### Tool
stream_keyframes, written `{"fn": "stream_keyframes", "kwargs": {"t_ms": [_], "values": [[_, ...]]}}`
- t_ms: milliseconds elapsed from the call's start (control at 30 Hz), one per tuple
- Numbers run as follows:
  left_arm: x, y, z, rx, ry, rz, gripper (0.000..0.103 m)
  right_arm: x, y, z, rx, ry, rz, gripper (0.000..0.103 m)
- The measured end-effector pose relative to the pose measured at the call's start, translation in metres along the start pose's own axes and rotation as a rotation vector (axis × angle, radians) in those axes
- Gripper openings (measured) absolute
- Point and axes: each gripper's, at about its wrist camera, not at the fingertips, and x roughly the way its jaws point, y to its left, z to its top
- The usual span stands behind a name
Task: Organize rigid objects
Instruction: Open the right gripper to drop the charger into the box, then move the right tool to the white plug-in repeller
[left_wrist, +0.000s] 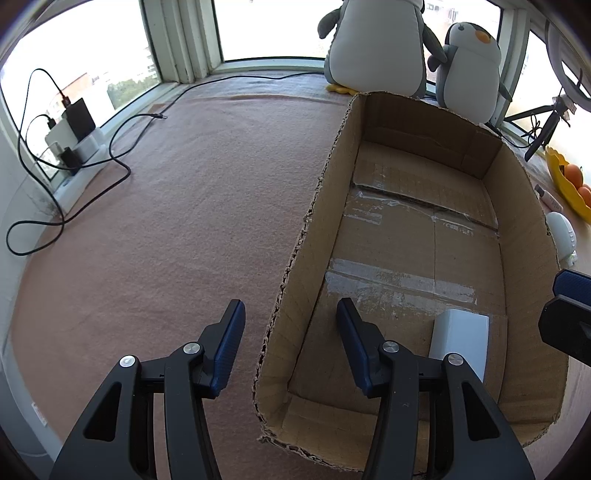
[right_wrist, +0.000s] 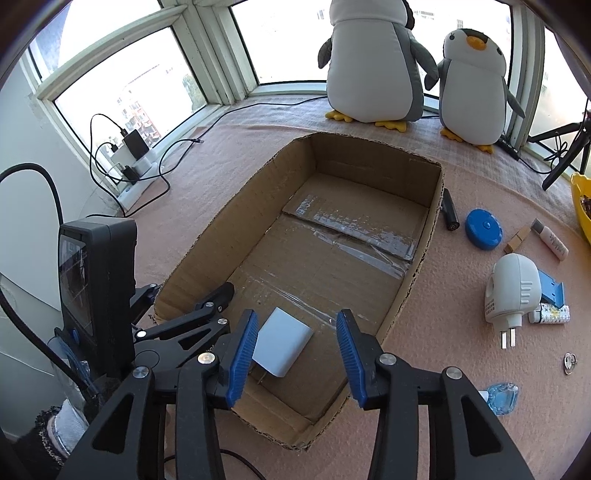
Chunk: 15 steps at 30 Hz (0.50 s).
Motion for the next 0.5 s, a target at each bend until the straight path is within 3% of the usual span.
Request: {"fn": "stream_keyframes", "kwargs": {"t_ms": [233, 500], "values": [[0.0, 0.0, 0.0, 0.0, 0.0, 0.001, 0.051, -0.023, -0.025, 0.001, 0.051, -0.043, 0.029, 0.043], [-0.001, -0.001, 0.001, 0.0, -0.002, 0.006, 0.051, -0.054, -0.088, 0.004, 0.12, -0.096, -0.007, 0.052]]}}
